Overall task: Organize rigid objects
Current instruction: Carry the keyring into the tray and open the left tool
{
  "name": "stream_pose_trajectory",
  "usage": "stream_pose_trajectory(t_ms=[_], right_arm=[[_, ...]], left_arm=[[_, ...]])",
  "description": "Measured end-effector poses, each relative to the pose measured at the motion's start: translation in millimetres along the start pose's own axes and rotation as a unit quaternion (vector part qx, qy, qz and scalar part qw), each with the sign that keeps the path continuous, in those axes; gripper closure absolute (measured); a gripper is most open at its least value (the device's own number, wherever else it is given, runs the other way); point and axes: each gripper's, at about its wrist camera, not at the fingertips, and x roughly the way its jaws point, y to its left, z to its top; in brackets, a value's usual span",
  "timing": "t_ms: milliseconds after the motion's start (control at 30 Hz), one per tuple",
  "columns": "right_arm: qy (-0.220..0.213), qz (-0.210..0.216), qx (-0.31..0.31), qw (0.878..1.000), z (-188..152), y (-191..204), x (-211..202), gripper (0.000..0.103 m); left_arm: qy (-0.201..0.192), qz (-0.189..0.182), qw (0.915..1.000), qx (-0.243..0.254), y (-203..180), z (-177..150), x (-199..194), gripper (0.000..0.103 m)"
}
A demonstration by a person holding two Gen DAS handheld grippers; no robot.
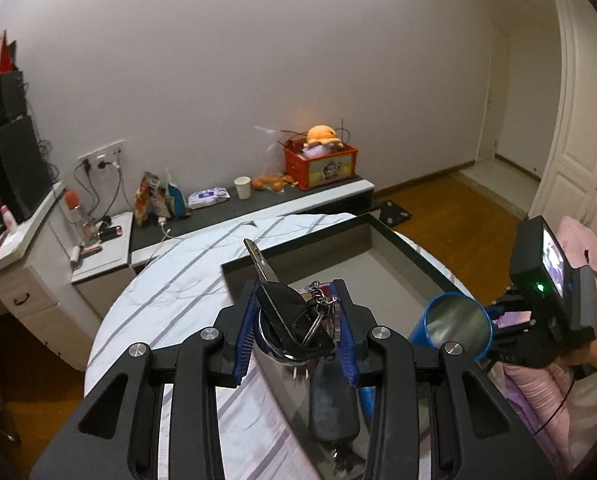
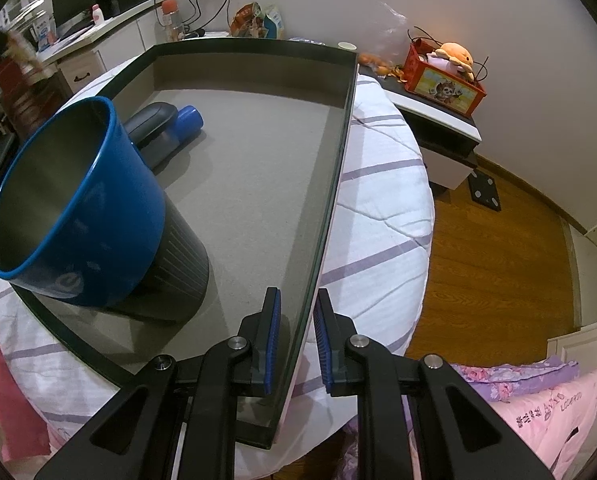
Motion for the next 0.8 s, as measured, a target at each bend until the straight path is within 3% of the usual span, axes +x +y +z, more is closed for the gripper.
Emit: stream_pose_trajectory(t_ms=[200,433,800], right_arm=[[0.001,0.004,-0.002,1.0,0.5,-0.8,-0.5,0.085],[0.0,0.003,-0.004,1.0,0.7,0.1,-0.8,0.085],[0.0,0.002,-0.003,1.0,0.9,-0.3,-0.7,0.085]], left_arm=[[0.03,-0.019,0.9994,0.006,-15.7,2.7,37.0,0.067],[0.074,-0.027,0.9969,-0.005,-24.0,-16.5,71.6,0.067],[0.096,-0.024,0.9951,-0.002,-30.0,-31.2,75.4,0.067]])
